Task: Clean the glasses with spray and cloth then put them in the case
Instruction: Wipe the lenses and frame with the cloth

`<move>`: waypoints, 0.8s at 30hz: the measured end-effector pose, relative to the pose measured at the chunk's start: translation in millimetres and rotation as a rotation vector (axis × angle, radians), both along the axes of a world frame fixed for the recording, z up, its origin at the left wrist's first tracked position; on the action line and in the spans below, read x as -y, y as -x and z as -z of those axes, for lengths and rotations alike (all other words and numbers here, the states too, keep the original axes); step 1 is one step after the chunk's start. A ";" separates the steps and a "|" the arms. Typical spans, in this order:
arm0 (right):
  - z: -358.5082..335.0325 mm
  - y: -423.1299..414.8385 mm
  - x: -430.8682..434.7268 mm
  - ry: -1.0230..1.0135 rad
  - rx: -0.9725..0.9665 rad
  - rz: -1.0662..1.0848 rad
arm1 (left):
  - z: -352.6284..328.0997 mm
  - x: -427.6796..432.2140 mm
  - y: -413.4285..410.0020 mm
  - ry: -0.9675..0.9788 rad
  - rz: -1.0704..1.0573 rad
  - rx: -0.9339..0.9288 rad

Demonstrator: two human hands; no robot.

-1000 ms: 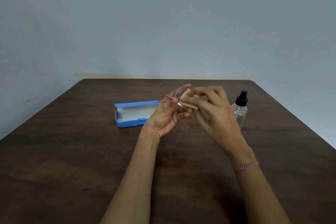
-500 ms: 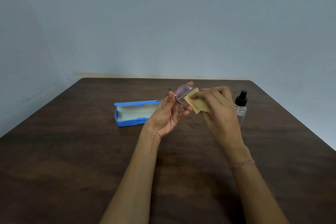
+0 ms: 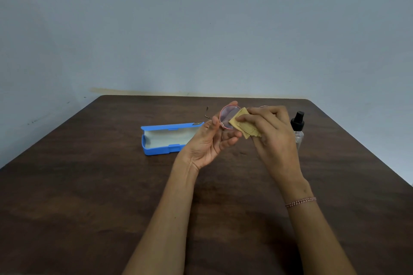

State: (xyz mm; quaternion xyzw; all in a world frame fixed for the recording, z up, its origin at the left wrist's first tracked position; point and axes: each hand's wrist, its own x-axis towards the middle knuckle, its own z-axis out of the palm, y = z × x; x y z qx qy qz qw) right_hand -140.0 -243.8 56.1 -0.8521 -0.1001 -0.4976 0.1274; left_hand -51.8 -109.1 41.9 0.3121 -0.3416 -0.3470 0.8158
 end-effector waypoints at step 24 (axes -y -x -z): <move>-5.7 3.9 -0.7 -0.022 0.075 -0.064 | 0.8 4.5 -1.4 -0.046 -0.109 0.115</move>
